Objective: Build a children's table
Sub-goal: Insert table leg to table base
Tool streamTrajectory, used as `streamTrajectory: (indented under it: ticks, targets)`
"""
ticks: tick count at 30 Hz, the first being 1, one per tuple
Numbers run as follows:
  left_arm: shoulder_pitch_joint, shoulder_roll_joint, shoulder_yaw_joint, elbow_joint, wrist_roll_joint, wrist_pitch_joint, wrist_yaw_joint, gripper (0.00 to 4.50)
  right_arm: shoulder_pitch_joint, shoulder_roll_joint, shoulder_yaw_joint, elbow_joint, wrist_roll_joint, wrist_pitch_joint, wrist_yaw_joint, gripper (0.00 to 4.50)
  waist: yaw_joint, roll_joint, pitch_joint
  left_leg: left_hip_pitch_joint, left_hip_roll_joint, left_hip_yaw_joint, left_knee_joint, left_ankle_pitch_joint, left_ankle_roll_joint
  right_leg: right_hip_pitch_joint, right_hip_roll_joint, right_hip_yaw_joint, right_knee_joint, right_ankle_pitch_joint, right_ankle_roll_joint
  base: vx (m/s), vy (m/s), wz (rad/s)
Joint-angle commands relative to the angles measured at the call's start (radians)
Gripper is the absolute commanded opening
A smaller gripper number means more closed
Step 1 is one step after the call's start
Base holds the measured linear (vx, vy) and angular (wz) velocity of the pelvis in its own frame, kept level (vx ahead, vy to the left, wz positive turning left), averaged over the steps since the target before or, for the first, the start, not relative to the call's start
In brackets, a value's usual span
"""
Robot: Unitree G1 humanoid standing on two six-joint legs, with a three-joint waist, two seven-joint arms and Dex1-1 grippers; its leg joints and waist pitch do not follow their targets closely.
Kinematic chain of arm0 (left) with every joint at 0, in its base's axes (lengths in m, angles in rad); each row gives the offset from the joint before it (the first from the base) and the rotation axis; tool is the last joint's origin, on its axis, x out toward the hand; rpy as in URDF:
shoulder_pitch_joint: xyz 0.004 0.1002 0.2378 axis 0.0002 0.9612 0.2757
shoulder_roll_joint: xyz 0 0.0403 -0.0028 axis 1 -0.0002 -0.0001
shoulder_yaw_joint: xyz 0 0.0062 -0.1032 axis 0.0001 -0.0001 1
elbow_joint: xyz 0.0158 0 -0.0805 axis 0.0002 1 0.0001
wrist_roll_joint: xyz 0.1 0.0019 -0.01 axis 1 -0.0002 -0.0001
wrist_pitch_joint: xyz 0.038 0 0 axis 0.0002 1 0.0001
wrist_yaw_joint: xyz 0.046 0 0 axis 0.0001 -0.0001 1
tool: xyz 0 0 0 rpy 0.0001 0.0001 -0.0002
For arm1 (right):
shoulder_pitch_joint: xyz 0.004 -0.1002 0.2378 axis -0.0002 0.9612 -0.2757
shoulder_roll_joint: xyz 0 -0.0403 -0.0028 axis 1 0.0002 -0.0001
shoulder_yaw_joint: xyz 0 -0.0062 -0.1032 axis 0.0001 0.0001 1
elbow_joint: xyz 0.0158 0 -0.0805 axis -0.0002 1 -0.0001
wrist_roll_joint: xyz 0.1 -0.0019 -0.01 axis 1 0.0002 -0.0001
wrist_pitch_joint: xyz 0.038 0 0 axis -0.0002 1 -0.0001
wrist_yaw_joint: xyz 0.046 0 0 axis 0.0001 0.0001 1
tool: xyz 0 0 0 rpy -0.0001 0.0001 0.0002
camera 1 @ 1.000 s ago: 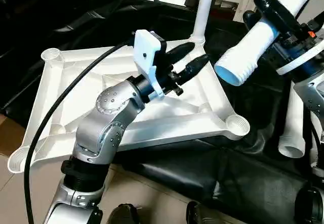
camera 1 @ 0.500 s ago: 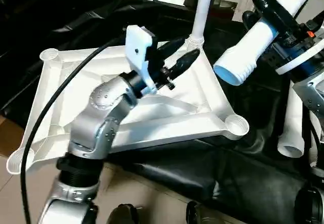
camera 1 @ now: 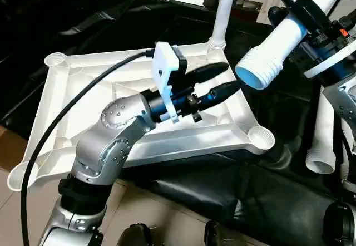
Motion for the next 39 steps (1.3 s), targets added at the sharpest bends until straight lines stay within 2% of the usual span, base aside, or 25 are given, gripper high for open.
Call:
streamTrajectory:
  ticks: [1, 2, 5, 6, 9, 14, 16, 21, 26, 30, 31, 32, 33, 34, 35, 36, 37, 38, 39]
  targets:
    - [-0.018, -0.004, 0.012, -0.016, 0.012, -0.007, 0.008, 2.45, -0.023, -0.012, 0.005, -0.049, 0.022, -0.011, -0.024, 1.82, 0.000, -0.020, -0.075, 0.012, -0.009, 0.009, -0.068, -0.079, 0.023, 0.067, -0.011, 0.025, -0.062, -0.147, -0.144, 0.000, 0.000, 0.00]
    - [-0.027, -0.009, 0.019, -0.007, 0.023, -0.018, 0.020, 2.45, -0.024, -0.012, 0.007, -0.057, 0.029, -0.011, -0.032, 1.82, -0.002, -0.020, -0.070, 0.012, -0.009, 0.009, -0.070, -0.069, 0.028, 0.065, -0.010, 0.026, -0.062, -0.123, -0.143, 0.000, 0.000, 0.00]
    - [-0.038, -0.016, 0.026, 0.004, 0.031, -0.026, 0.037, 2.45, -0.025, -0.011, 0.008, -0.064, 0.037, -0.012, -0.041, 1.82, -0.004, -0.021, -0.070, 0.011, -0.009, 0.008, -0.070, -0.060, 0.036, 0.068, -0.009, 0.025, -0.060, -0.095, -0.150, 0.000, 0.000, 0.00]
    - [-0.043, -0.019, 0.028, 0.007, 0.034, -0.030, 0.044, 2.45, -0.025, -0.009, 0.009, -0.069, 0.042, -0.013, -0.046, 1.82, -0.004, -0.021, -0.065, 0.012, -0.009, 0.009, -0.072, -0.049, 0.041, 0.068, -0.008, 0.025, -0.060, -0.076, -0.154, 0.000, 0.000, 0.00]
    - [-0.049, -0.024, 0.030, 0.015, 0.040, -0.033, 0.056, 2.45, -0.023, -0.006, 0.012, -0.078, 0.051, -0.014, -0.054, 1.82, -0.005, -0.022, -0.066, 0.014, -0.008, 0.010, -0.072, -0.036, 0.050, 0.068, -0.007, 0.026, -0.058, -0.049, -0.158, 0.000, 0.000, 0.00]
    - [-0.057, -0.028, 0.037, 0.029, 0.053, -0.042, 0.069, 2.45, -0.021, -0.005, 0.017, -0.087, 0.060, -0.016, -0.063, 1.82, -0.003, -0.020, -0.065, 0.018, -0.006, 0.011, -0.073, -0.010, 0.063, 0.070, -0.006, 0.026, -0.053, 0.024, -0.185, 0.000, 0.000, 0.00]
    - [-0.065, -0.032, 0.049, 0.039, 0.060, -0.049, 0.082, 2.45, -0.019, -0.002, 0.022, -0.095, 0.066, -0.018, -0.067, 1.82, -0.003, -0.023, -0.063, 0.017, -0.007, 0.012, -0.073, -0.004, 0.067, 0.072, -0.006, 0.027, -0.051, 0.041, -0.193, 0.000, 0.000, 0.00]
    - [-0.072, -0.033, 0.063, 0.052, 0.075, -0.063, 0.100, 2.45, -0.015, -0.003, 0.028, -0.102, 0.076, -0.018, -0.072, 1.82, -0.002, -0.024, -0.060, 0.017, -0.006, 0.014, -0.074, -0.012, 0.071, 0.073, -0.008, 0.028, -0.053, 0.032, -0.193, 0.000, 0.000, 0.00]
    - [-0.083, -0.034, 0.082, 0.073, 0.080, -0.080, 0.116, 2.45, -0.013, -0.003, 0.031, -0.104, 0.076, -0.018, -0.074, 1.82, -0.003, -0.025, -0.057, 0.018, -0.006, 0.014, -0.076, -0.036, 0.056, 0.070, -0.008, 0.029, -0.057, -0.014, -0.180, 0.000, 0.000, 0.00]
    - [-0.075, -0.032, 0.088, 0.070, 0.074, -0.075, 0.112, 2.45, -0.009, -0.008, 0.033, -0.108, 0.054, -0.026, -0.075, 1.81, -0.003, -0.023, -0.059, 0.018, -0.006, 0.014, -0.075, -0.022, 0.055, 0.070, -0.007, 0.029, -0.054, 0.011, -0.180, 0.000, 0.000, 0.00]
    - [-0.065, -0.029, 0.091, 0.064, 0.066, -0.069, 0.106, 2.45, -0.007, -0.013, 0.033, -0.113, 0.024, -0.033, -0.071, 1.81, -0.001, -0.018, -0.059, 0.017, -0.006, 0.013, -0.075, -0.017, 0.053, 0.070, -0.007, 0.028, -0.053, 0.017, -0.181, 0.000, 0.000, 0.00]
    - [-0.028, -0.006, 0.097, 0.046, 0.044, -0.046, 0.080, 2.45, -0.003, -0.030, 0.037, -0.126, -0.087, -0.059, -0.055, 1.81, -0.002, -0.022, -0.060, 0.018, -0.008, 0.014, -0.074, -0.010, 0.053, 0.071, -0.006, 0.029, -0.052, 0.033, -0.181, 0.000, 0.000, 0.00]
    - [-0.005, 0.014, 0.096, 0.035, 0.037, -0.032, 0.063, 2.45, -0.001, -0.045, 0.043, -0.128, -0.152, -0.076, -0.046, 1.81, 0.000, -0.015, -0.061, 0.015, -0.010, 0.013, -0.073, 0.010, 0.044, 0.073, -0.004, 0.026, -0.052, 0.055, -0.182, 0.000, 0.000, 0.00]
    - [0.048, 0.065, 0.091, 0.012, 0.029, -0.002, 0.020, 2.45, 0.001, -0.064, 0.051, -0.128, -0.263, -0.114, -0.033, 1.81, 0.001, -0.015, -0.062, 0.012, -0.012, 0.012, -0.074, 0.016, 0.033, 0.076, -0.004, 0.026, -0.050, 0.060, -0.181, 0.000, 0.000, 0.00]
    - [0.050, 0.067, 0.090, 0.011, 0.029, -0.001, 0.018, 2.45, 0.001, -0.065, 0.051, -0.128, -0.267, -0.116, -0.033, 1.81, 0.004, -0.008, -0.065, 0.015, -0.011, 0.012, -0.074, 0.018, 0.025, 0.076, -0.007, 0.026, -0.048, 0.060, -0.183, 0.000, 0.000, 0.00]
    - [0.083, 0.102, 0.084, -0.002, 0.032, 0.011, -0.008, 2.45, 0.003, -0.069, 0.049, -0.125, -0.304, -0.135, -0.028, 1.81, 0.001, -0.004, -0.065, 0.020, -0.011, 0.015, -0.074, 0.002, 0.022, 0.072, -0.004, 0.027, -0.051, 0.046, -0.182, 0.000, 0.000, 0.00]
    - [0.152, 0.183, 0.065, -0.023, 0.067, 0.015, -0.055, 2.45, 0.012, -0.102, 0.059, -0.129, -0.391, -0.167, 0.013, 1.81, 0.002, -0.005, -0.068, 0.021, -0.011, 0.014, -0.073, 0.000, 0.023, 0.072, -0.005, 0.026, -0.050, 0.044, -0.182, 0.000, 0.000, 0.00]
    - [0.162, 0.195, 0.065, -0.022, 0.074, 0.018, -0.057, 2.45, 0.017, -0.114, 0.064, -0.133, -0.410, -0.168, 0.027, 1.81, 0.002, -0.009, -0.070, 0.017, -0.011, 0.013, -0.075, 0.006, 0.030, 0.076, -0.003, 0.027, -0.048, 0.051, -0.177, 0.000, 0.000, 0.00]
    - [0.178, 0.220, 0.056, -0.013, 0.108, 0.004, -0.058, 2.45, 0.036, -0.154, 0.090, -0.150, -0.478, -0.175, 0.074, 1.81, 0.006, -0.008, -0.070, 0.023, -0.007, 0.014, -0.075, 0.008, 0.045, 0.072, -0.001, 0.028, -0.048, 0.064, -0.181, 0.000, 0.000, 0.00]
